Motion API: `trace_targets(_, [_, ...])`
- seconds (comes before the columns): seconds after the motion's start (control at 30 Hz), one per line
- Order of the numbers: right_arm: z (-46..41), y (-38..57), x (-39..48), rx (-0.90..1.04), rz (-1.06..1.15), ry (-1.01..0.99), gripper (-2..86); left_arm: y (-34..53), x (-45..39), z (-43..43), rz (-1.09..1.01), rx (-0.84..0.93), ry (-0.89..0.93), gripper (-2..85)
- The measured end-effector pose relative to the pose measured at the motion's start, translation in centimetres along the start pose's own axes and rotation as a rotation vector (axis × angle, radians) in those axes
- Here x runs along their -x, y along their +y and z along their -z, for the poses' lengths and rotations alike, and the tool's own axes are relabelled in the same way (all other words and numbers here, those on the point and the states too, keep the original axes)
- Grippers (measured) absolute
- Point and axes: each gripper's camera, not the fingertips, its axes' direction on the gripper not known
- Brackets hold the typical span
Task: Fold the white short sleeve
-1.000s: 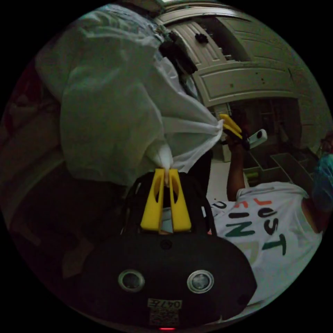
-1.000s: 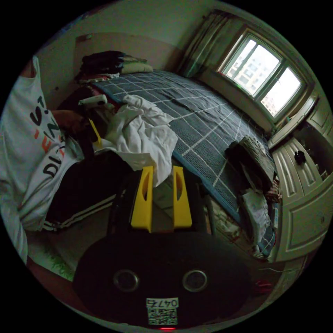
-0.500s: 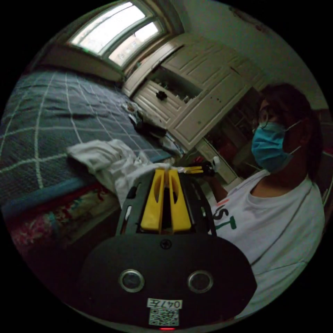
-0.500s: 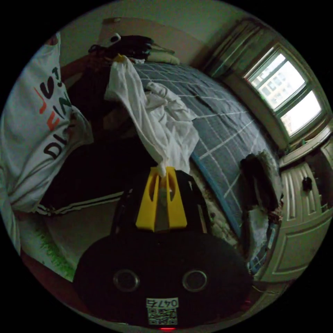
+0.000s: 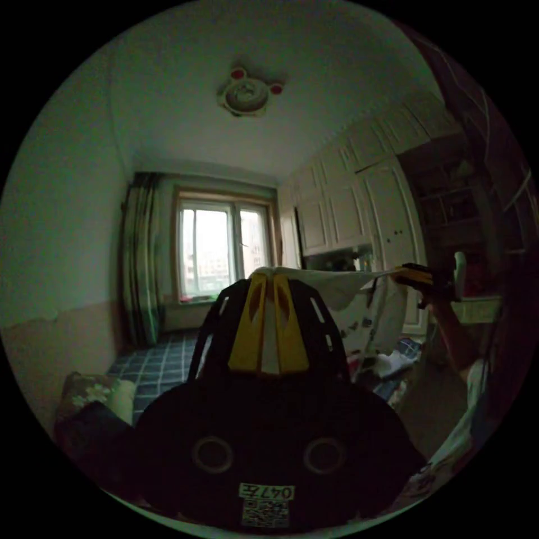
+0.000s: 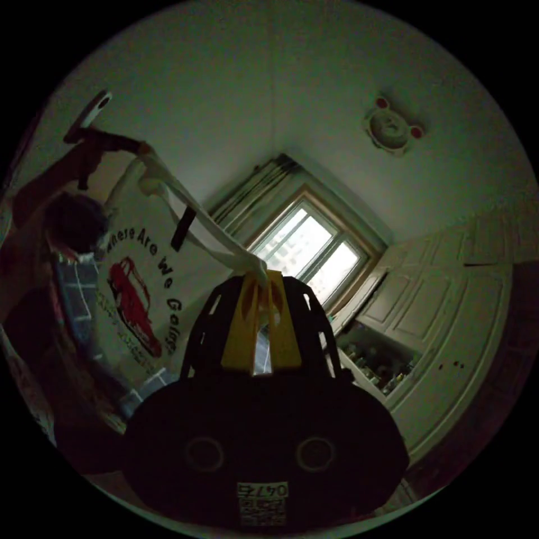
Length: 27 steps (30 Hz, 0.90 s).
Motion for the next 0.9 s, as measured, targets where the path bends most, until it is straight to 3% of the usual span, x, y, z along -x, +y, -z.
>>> trace_targets(0.07, [1.5,-3.2,-1.6,-0.034,-0.013,0.039,0.2,-5.4,-1.9,2.9,-0.068,-0.052,-0.117,-0.8])
trace_targets(0.3, [6.0,-11.6,-3.7,-0.131,-0.039,0.208,0.2,-14.1,-5.9,7.6,-0.137,-0.122,-0.271,-0.9])
trace_targets(0.47, [3.1,-13.4,-3.8,-0.036,-0.031,0.089,0.3,-16.3,-5.0,5.4,-0.092,-0.006,-0.231,-0.9])
trace_targets(0.57, [-3.4,-12.7,-3.0,0.083,-0.037,-0.035,0.3,-14.9,-1.9,-0.9,-0.012,0.172,-0.161,-0.9])
trace_targets(0.73, [-24.1,-8.6,0.9,0.448,-0.077,-0.218,0.1,-9.2,4.1,-15.2,0.140,0.395,-0.117,-0.8])
trace_targets(0.8, [-29.9,-7.9,2.2,0.491,-0.098,-0.147,0.1,-8.0,5.6,-19.9,0.210,0.392,-0.157,-0.8])
trace_targets(0.9, [-32.7,-9.9,2.0,0.338,-0.136,0.050,0.2,-10.4,4.7,-24.0,0.127,0.283,-0.250,-0.8])
